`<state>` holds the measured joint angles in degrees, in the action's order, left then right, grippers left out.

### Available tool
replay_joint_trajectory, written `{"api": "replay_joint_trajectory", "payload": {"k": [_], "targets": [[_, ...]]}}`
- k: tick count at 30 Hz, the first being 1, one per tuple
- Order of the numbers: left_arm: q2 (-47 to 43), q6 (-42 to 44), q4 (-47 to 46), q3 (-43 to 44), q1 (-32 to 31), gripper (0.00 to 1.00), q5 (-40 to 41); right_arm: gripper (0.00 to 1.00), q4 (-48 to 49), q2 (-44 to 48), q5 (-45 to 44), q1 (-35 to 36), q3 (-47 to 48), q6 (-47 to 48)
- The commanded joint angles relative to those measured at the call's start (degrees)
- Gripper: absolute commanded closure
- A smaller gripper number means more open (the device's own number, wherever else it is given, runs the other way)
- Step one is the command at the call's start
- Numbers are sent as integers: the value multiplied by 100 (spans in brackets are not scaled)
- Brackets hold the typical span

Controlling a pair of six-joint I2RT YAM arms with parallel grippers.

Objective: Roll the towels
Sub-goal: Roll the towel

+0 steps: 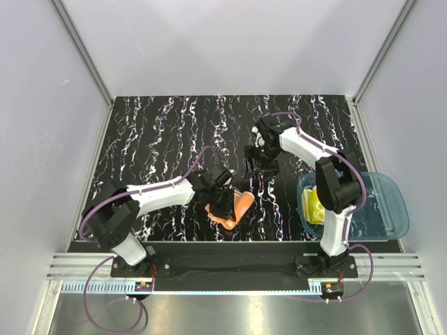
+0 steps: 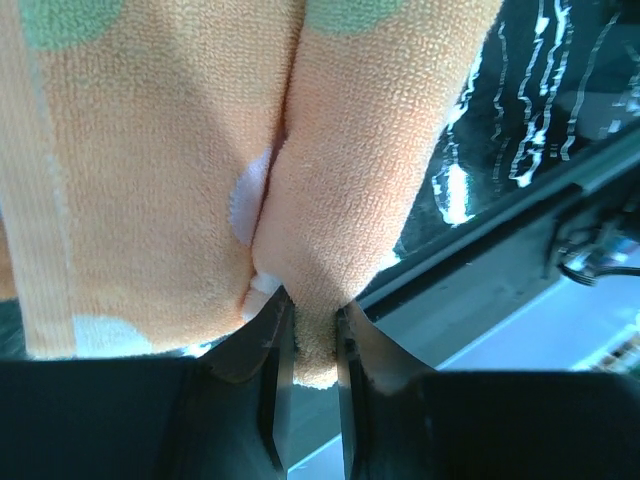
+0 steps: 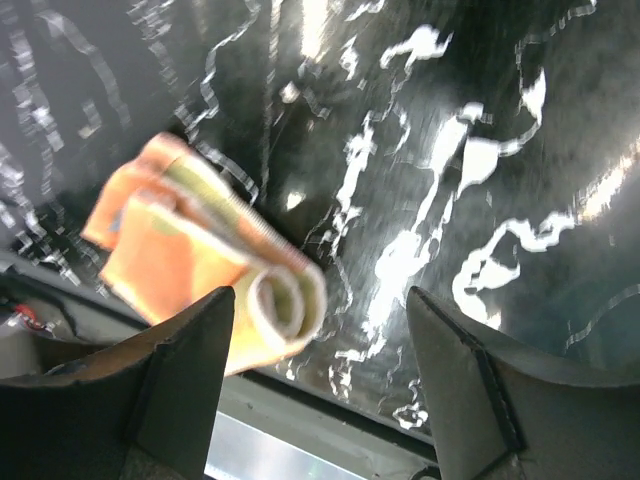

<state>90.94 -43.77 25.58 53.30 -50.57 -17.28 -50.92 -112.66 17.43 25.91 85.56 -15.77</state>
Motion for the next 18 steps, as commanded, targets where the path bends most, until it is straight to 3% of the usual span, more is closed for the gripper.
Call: {"api": "replay_joint_trajectory", "payload": {"k": [1, 7, 18], "targets": [[170, -220, -624, -162, 213, 89, -995, 23, 116, 710, 180, -34, -223, 30], [600, -597, -1547, -557, 741, 89, -2058, 23, 1170, 1466, 1481, -25, -1295, -268], [1022, -633, -1916, -715, 1312, 89, -2693, 23, 2498, 1801, 2001, -16, -2868, -813]]}}
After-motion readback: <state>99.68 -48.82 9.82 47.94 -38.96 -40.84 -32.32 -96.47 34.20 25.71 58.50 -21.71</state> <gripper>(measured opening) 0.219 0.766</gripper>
